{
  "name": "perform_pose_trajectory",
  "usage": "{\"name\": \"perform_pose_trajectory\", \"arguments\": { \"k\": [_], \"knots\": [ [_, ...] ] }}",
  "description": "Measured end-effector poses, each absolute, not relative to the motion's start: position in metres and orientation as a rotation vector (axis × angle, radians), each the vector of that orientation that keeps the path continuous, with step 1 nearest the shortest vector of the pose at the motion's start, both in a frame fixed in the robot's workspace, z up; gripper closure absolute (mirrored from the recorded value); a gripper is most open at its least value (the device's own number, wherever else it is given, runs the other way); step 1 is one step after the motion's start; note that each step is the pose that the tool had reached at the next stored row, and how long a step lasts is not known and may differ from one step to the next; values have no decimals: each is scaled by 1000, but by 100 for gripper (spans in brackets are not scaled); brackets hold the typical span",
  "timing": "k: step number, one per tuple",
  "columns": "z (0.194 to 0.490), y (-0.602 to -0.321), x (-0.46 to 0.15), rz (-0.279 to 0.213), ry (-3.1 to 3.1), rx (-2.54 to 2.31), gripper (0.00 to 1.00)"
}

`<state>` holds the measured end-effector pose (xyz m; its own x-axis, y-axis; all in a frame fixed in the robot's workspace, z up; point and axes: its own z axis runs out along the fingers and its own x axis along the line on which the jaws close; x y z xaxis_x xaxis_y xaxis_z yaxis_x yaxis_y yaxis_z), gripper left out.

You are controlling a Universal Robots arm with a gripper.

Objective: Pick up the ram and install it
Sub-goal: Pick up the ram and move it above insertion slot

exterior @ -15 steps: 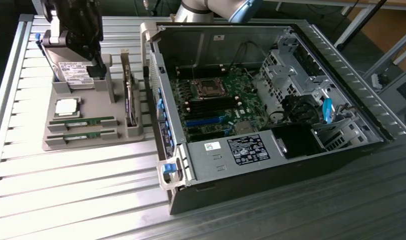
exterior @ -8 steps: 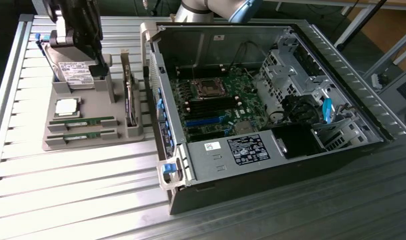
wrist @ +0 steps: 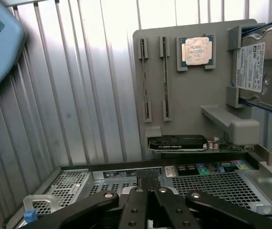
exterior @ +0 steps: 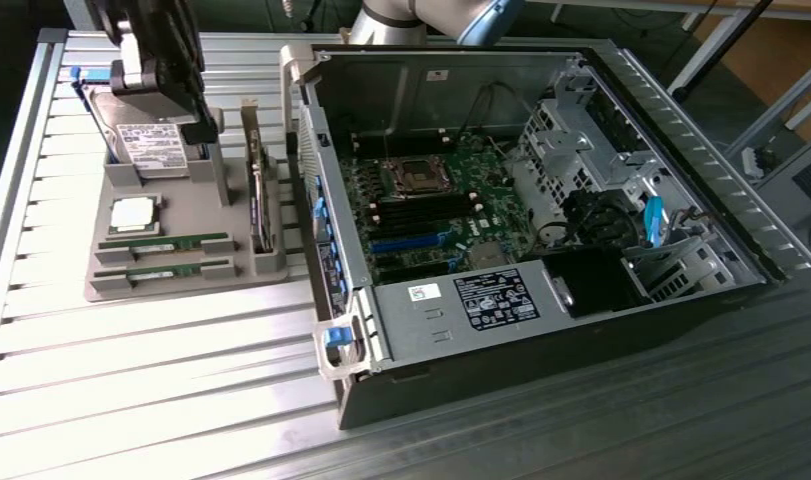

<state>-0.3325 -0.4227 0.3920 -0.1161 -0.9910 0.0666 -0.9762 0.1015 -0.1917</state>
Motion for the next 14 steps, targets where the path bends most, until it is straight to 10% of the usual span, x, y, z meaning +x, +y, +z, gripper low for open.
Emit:
{"name": "perform_pose_trajectory", "arguments": {
  "k": [14],
  "knots": [
    [390,-425,-333,19,2330,-2057,91]
  ]
}}
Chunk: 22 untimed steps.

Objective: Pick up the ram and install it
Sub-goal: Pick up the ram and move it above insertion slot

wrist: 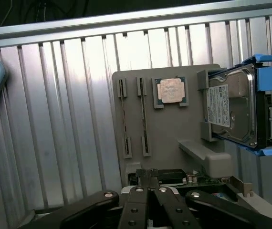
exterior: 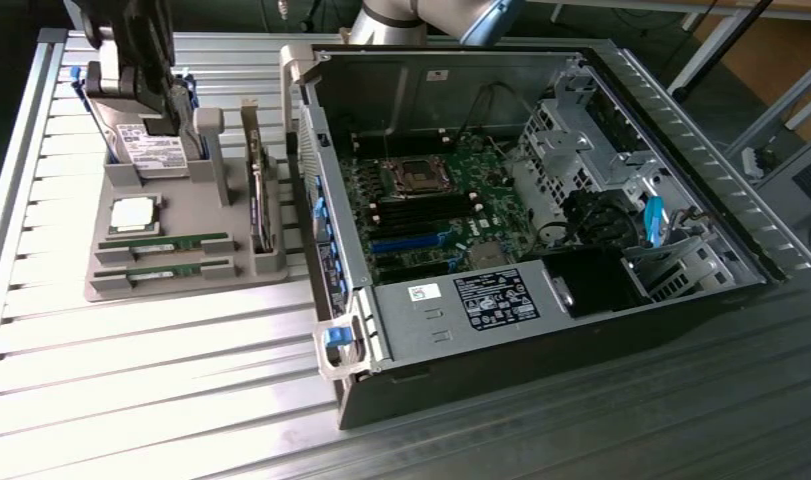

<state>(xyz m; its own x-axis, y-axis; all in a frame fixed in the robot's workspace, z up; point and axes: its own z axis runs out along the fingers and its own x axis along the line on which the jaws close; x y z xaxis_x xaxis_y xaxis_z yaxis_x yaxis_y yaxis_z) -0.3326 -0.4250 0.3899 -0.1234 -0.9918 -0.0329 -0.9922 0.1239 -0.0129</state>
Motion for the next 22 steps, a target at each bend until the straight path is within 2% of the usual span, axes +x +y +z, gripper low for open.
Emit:
{"name": "perform_pose_trajectory", "arguments": {
  "k": [3,4,6,22],
  "knots": [
    [390,-425,-333,19,2330,-2058,90],
    [390,-425,-333,19,2330,-2058,78],
    [390,-425,-333,19,2330,-2058,65],
    [380,-425,-334,24,2328,-2056,65]
  ]
}}
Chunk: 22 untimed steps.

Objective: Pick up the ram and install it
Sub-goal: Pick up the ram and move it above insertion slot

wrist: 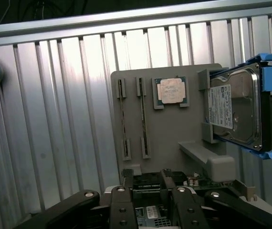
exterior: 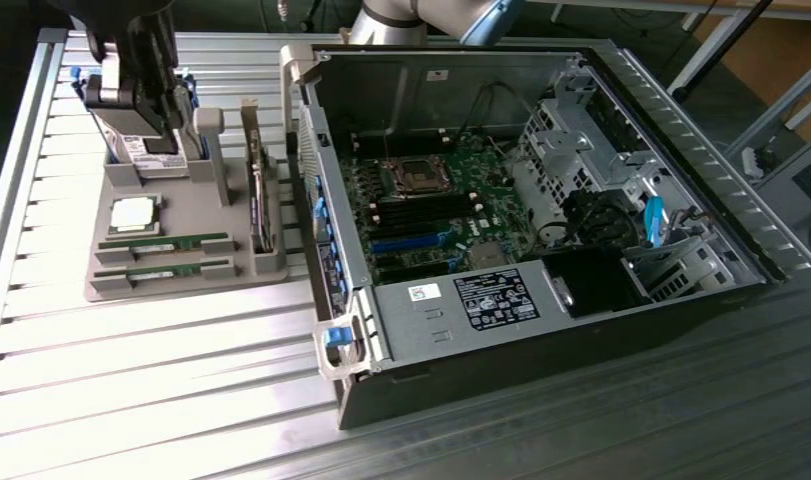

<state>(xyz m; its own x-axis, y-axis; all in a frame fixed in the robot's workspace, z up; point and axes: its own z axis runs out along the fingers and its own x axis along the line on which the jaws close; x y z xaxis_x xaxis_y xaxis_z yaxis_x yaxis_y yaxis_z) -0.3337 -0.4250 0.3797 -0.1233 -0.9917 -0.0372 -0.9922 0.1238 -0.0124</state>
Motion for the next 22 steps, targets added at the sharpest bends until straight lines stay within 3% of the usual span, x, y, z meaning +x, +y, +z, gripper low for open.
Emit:
{"name": "perform_pose_trajectory", "arguments": {
  "k": [22],
  "knots": [
    [370,-425,-334,25,2327,-2055,65]
  ]
}}
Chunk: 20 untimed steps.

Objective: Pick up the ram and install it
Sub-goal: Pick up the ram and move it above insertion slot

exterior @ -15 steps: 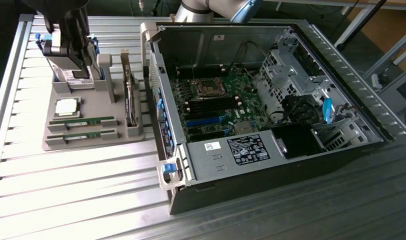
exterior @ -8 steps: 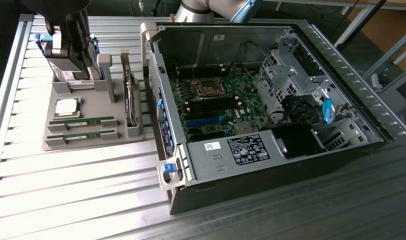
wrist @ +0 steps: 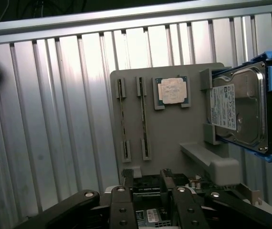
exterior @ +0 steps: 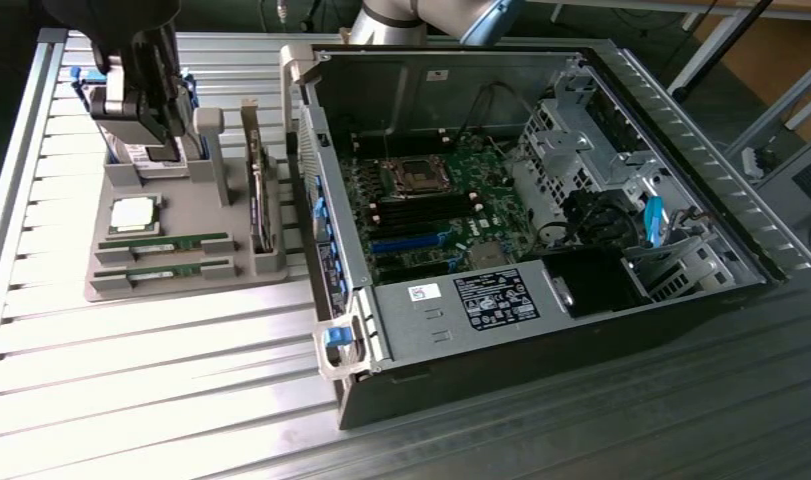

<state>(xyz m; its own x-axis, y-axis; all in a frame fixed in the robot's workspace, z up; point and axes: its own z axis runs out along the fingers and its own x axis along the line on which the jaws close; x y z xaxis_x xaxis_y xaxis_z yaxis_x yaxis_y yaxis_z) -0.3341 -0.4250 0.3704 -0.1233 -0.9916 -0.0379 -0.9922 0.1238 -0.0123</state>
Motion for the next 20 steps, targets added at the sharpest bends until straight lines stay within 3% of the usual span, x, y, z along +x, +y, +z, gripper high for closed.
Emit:
{"name": "perform_pose_trajectory", "arguments": {
  "k": [20],
  "knots": [
    [362,-425,-334,26,2327,-2055,65]
  ]
}}
